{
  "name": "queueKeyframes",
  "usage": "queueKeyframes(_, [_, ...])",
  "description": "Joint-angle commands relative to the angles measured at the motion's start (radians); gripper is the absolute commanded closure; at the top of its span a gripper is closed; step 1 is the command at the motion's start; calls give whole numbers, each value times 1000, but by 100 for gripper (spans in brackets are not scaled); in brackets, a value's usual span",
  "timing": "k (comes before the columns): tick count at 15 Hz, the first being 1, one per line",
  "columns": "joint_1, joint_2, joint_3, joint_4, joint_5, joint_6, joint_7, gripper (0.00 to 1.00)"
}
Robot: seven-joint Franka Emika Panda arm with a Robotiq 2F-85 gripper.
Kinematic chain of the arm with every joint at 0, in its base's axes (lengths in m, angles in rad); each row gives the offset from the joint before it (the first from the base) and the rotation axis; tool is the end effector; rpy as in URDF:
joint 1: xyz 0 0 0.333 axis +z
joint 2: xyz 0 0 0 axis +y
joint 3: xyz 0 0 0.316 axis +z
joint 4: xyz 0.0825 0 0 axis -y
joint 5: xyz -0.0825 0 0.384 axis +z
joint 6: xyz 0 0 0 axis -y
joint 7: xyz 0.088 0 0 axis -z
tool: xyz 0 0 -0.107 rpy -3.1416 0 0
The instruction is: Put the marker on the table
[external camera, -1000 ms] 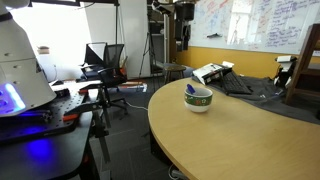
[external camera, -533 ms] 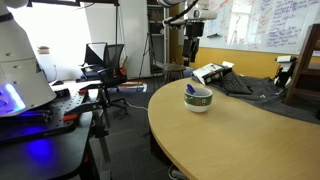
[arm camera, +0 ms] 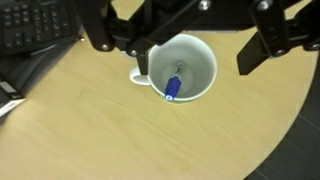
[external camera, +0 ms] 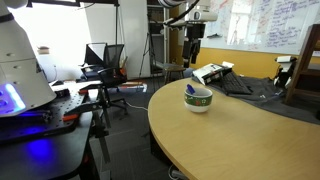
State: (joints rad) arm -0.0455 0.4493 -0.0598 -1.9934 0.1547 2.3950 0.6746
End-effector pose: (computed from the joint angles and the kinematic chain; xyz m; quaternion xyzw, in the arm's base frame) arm 0.6016 -0.0614 0.2303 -0.9016 0.4303 0.0326 0.0302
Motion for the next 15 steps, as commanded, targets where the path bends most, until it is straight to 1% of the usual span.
queueKeyframes(1, [-13,62,-28,67,119,-48,5,0])
queueKeyframes(2, [-24,88,-33,87,157,-47,10,0])
queueKeyframes(3, [-37,111,-32,109,192,-53,-3,11])
queueKeyframes(4, [-38,138,-40,135,208,-64,8,26])
queueKeyframes(5, [-46,168,-41,162,227,-65,6,32])
queueKeyframes(8, [-49,253,-52,251,241,-97,16,58])
queueKeyframes(9, [-55,280,-51,281,245,-112,10,64])
queueKeyframes(10, [-54,307,-54,311,245,-131,20,67])
queueKeyframes(12, [-57,357,-58,368,244,-174,34,67])
queueKeyframes(13, [-62,379,-58,395,247,-199,43,62])
queueKeyframes(15, [-75,419,-52,442,254,-240,42,56])
